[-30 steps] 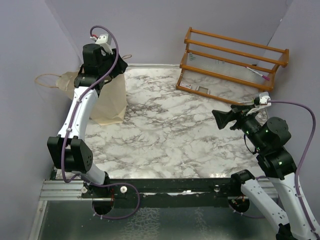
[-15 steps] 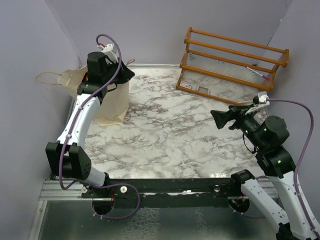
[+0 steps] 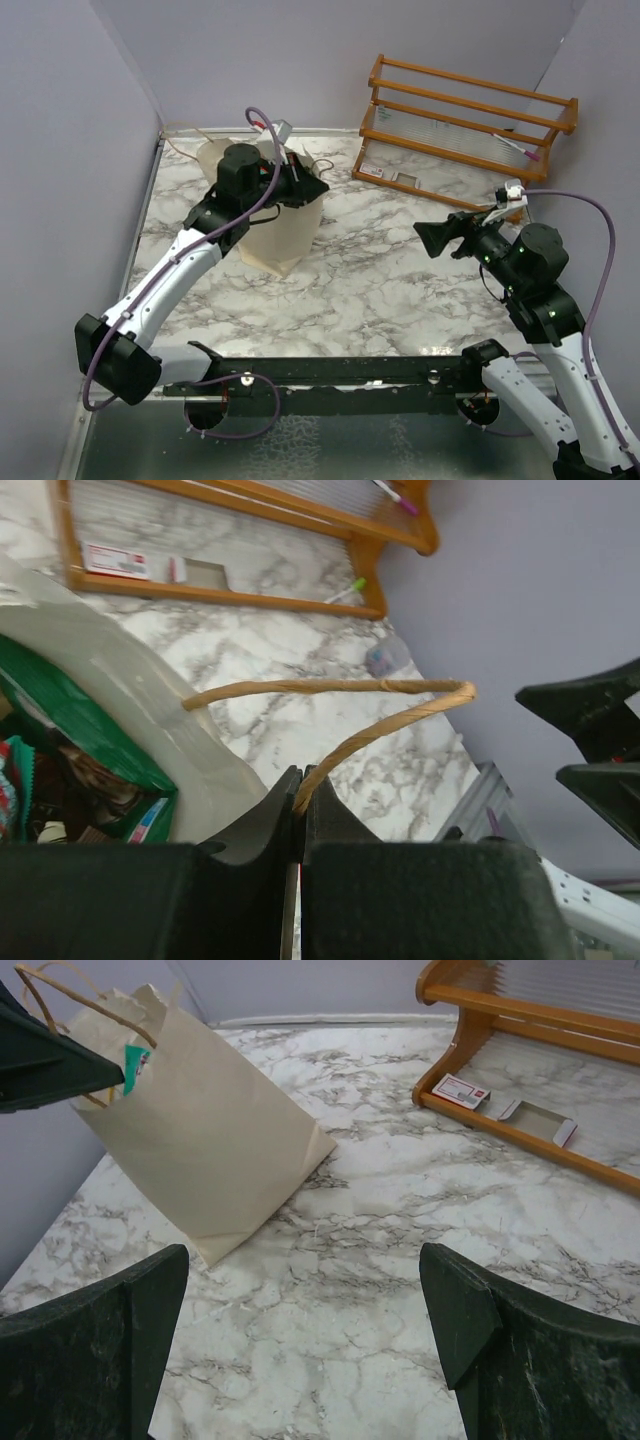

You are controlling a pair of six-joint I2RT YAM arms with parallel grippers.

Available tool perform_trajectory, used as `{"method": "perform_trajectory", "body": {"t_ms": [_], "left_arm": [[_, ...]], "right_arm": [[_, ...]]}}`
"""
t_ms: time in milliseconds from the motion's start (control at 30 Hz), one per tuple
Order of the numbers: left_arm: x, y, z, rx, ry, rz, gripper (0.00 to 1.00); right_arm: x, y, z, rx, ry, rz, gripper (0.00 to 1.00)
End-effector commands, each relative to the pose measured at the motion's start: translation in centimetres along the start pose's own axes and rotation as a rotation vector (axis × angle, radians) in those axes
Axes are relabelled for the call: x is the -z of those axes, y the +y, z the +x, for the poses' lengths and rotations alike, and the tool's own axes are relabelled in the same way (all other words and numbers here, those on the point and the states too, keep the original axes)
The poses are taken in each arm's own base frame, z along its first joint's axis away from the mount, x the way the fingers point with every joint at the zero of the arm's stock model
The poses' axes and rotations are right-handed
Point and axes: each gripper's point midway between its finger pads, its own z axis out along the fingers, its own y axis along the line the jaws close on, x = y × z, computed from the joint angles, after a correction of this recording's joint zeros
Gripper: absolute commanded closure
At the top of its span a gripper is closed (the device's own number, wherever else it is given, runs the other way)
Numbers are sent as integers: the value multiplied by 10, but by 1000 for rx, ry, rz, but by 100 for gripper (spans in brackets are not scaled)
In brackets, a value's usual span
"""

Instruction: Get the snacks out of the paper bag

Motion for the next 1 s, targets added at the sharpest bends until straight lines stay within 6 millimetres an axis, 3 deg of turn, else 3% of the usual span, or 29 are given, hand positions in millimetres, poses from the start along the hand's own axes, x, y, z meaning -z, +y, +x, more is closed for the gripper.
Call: {"method": "perform_trajectory", "body": {"t_ms": [0,300,400,467,633,867,967], "left_arm": [[-11,-71,-10,8,-82,168,100],[-52,-132,12,-18,-46,221,100],[-57,-132,14,-41,-12,190,86],[-53,-127,12,-72,-4,146,67],[-13,-106,-5,-183,-44,2,25],[75,-61,-25,-311,-151,-244,2],[108,-28,-32,-332,-223,-416,1]], "right_arm": [[1,4,4,-23,15,-25,1],[0,3,10,-35,30,-22,1],[-1,2,10,-32,31,-20,1],[-1,2,9,-29,29,-21,1],[-4,2,8,-21,29,-23,1],[-8,1,16,-22,45,-28,1],[-11,0,19,-21,50,-33,1]]}}
